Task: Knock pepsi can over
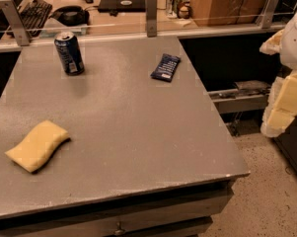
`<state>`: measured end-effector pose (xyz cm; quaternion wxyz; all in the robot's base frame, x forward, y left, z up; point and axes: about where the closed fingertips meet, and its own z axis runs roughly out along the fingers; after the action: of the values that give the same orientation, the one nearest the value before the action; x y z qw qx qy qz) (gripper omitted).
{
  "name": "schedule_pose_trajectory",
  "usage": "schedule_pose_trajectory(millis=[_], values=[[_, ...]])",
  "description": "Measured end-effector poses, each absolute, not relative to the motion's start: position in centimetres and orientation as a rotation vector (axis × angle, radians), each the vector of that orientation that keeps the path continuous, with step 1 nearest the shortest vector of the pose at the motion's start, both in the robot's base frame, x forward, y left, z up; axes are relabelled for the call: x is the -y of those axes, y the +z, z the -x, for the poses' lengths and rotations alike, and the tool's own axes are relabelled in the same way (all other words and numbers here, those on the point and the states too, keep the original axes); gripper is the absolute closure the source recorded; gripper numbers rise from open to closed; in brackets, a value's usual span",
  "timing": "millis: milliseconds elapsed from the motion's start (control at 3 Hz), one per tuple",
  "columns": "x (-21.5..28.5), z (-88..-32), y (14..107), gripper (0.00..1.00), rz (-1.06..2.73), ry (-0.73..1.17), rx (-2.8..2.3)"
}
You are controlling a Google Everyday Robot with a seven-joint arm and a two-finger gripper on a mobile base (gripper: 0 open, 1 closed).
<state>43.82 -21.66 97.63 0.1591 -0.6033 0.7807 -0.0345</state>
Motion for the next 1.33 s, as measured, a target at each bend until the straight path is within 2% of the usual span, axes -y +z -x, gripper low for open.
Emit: schedule_pose_trajectory(millis=[333, 667, 1333], values=[[21.5, -44.0, 97.6, 0.0, 1.724, -0.092, -2.226], [19.0, -46.3, 97.3, 0.0, 1.714, 0.013, -2.145], [6.8, -56.6, 96.6, 0.0, 1.666, 0.248, -1.88]])
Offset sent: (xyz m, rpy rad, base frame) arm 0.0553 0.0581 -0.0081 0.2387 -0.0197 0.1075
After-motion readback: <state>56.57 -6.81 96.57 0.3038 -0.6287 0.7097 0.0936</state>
